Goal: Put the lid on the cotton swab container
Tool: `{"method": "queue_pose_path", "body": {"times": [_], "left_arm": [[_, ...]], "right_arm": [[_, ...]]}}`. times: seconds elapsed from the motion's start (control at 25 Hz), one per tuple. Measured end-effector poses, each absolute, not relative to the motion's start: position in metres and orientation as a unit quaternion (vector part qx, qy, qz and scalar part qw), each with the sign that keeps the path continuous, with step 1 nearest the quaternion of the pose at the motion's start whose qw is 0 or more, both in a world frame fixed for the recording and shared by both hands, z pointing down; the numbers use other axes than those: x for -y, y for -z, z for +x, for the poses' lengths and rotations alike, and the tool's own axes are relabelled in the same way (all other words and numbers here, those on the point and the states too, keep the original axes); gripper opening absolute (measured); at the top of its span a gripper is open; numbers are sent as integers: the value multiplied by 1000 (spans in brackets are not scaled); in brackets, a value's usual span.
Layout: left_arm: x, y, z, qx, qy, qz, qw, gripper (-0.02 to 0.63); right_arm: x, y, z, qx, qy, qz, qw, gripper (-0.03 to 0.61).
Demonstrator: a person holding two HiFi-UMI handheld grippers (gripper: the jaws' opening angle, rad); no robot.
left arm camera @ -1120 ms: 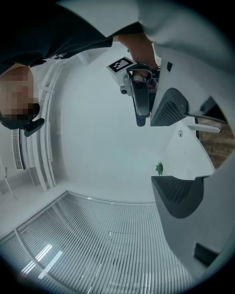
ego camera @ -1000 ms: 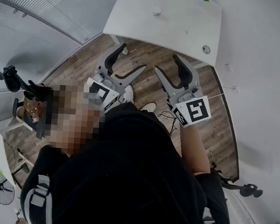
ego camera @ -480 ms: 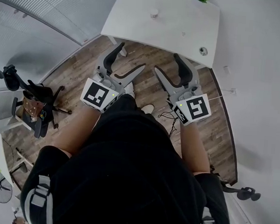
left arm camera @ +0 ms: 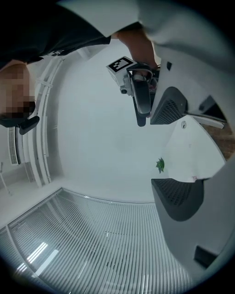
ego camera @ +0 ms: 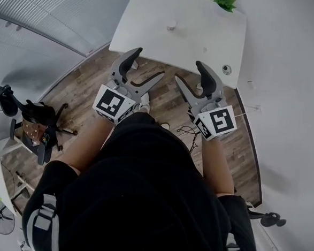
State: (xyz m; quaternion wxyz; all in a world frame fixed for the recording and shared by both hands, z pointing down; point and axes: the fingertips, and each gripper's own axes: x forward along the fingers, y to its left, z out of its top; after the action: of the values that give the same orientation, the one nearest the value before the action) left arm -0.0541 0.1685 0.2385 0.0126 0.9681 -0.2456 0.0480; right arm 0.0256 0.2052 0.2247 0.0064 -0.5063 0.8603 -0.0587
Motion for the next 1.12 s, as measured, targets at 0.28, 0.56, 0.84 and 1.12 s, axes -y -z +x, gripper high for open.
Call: {"method": "queue_pose_path", "body": {"times": [0.28,0.56,0.84,1.12], "left_arm": [[-87,-244,-50,230,-45,972,28,351],[-24,-253,-53,208,-44,976,34,351],[28,-274,-55,196,-50,978,59,351],[52,-293,-49,197,-60,976,65,351]], "right_arm": [[-121,-231,26,-852,77,-518,8,299],[-58,-243,18,-843,90,-530,-4,299],[-16,-267,19,-827,119,-549,-16,299],[11,-281,29,-824,129,-551,-28,299]]}}
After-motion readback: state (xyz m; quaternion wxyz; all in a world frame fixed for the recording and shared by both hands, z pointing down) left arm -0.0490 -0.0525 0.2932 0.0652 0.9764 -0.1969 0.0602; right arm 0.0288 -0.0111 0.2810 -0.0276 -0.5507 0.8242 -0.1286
